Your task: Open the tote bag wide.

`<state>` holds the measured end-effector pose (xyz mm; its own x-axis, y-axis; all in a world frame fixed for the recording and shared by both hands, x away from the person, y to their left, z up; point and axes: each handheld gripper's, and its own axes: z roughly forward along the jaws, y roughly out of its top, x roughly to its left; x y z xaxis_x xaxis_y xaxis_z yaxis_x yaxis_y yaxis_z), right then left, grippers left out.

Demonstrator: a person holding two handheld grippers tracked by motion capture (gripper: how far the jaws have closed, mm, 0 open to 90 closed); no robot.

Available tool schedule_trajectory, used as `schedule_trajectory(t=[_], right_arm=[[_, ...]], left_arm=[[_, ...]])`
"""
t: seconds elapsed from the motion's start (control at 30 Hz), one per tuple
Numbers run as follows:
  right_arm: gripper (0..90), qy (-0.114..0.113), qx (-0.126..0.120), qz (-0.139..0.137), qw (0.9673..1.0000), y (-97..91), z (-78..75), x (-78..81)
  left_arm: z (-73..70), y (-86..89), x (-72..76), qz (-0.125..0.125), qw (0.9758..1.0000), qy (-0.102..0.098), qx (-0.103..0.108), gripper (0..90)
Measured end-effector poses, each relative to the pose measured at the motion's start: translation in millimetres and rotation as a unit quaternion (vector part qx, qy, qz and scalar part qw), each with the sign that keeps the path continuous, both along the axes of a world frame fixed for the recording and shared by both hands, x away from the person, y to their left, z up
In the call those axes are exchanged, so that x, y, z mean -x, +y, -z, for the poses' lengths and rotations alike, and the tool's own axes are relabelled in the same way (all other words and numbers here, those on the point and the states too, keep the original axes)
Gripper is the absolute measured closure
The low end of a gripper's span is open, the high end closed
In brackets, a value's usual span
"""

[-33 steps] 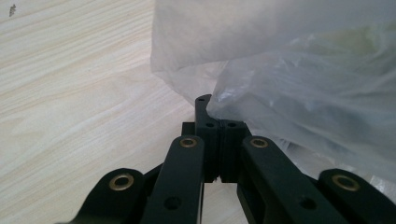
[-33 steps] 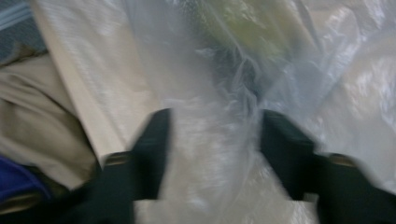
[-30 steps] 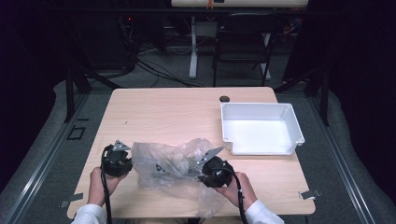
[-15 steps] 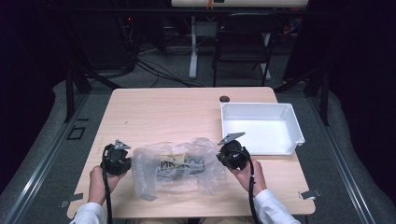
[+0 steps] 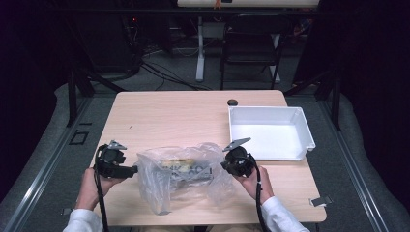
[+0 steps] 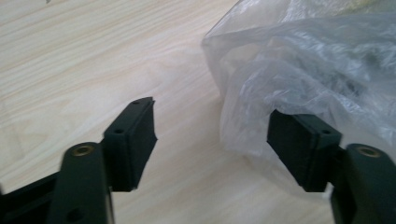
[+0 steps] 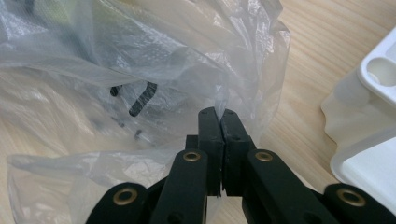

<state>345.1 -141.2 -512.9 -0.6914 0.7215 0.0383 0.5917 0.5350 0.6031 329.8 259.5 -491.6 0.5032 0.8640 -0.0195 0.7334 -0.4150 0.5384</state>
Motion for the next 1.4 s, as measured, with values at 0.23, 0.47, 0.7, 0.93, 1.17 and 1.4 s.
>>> schedule_trajectory(t=[0.23,0.47,0.7,0.93,1.17,1.4], right_arm=[[89.2,-0.002,-0.025,-0.003,0.9997,-3.0,-6.9,0.5],[89.1,-0.005,-0.039,-0.008,0.9992,-2.3,-10.5,1.3],[88.8,-0.01,-0.037,-0.015,0.9991,1.9,-11.7,2.8],[88.6,-0.01,-0.04,-0.019,0.999,2.2,-11.4,3.1],[88.7,-0.012,-0.035,-0.015,0.9992,2.4,-7.8,0.8],[88.0,-0.011,-0.027,-0.012,0.9995,5.9,-2.6,-5.8]], left_arm=[[-9.1,22.4,11.7,-0.005,0.9998,0.014,0.01,19.2],[-39.9,12.9,26.8,0.025,0.9978,-0.029,0.054,14.3],[-62.2,-54.2,40.2,0.126,0.9886,-0.053,0.063,6.5],[-45.0,-93.4,38.8,0.147,0.9884,-0.035,-0.009,10.2],[-9.9,-89.8,20.1,0.099,0.9928,-0.028,-0.061,56.9],[-9.9,-66.4,7.1,0.028,0.9962,-0.074,-0.035,78.3]])
